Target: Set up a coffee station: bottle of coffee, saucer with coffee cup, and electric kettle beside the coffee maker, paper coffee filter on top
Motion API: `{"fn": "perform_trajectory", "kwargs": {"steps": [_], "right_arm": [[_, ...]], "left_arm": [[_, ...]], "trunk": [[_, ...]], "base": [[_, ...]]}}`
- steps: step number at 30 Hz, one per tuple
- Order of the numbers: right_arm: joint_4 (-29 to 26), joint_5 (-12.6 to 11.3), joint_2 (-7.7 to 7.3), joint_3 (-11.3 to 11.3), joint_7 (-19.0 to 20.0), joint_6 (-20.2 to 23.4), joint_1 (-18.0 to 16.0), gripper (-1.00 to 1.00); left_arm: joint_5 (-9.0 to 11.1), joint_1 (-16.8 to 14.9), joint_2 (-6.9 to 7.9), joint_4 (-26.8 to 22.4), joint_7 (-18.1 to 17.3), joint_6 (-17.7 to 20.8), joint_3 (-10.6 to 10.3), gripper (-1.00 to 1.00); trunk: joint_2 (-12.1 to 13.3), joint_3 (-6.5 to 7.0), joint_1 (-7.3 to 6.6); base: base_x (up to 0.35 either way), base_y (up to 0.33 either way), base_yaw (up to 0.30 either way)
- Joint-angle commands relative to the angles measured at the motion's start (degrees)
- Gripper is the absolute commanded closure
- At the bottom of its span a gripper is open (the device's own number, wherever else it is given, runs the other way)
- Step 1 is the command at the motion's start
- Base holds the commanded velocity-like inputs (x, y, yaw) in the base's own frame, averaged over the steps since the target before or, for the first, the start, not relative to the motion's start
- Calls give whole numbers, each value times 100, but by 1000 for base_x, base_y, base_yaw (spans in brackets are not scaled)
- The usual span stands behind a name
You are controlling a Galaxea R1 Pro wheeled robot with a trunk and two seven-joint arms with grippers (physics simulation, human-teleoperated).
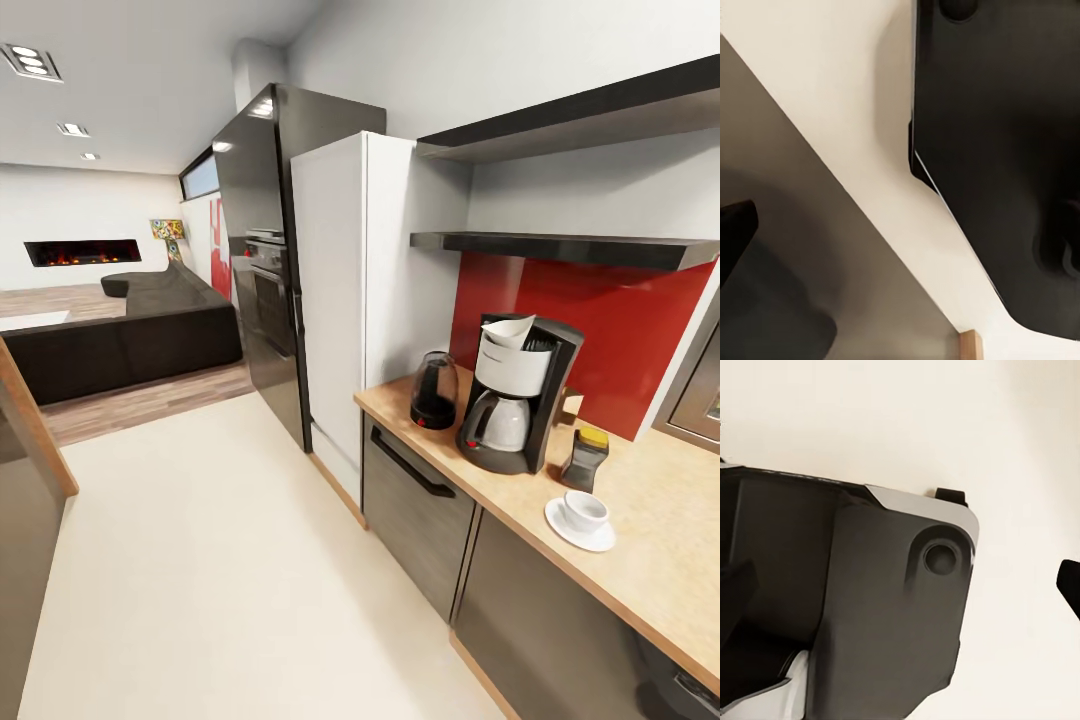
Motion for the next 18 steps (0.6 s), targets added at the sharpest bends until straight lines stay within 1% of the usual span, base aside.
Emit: {"fn": "perform_trajectory", "kwargs": {"steps": [1,11,18], "right_arm": [[-3,-61,9,43,13,10,-5,-100],[-6,-62,9,41,13,9,-5,-100],[-7,-62,10,40,13,9,-5,-100]], "left_arm": [[-64,-5,9,-1,26,-55,46,-100],[-86,-10,33,-39,25,-98,12,-100],[-86,-31,29,-183,25,-103,1,-100]], "trunk": [[-12,-11,3],[-12,-11,3],[-12,-11,3]], "base": [[0,0,0],[0,0,0],[0,0,0]]}}
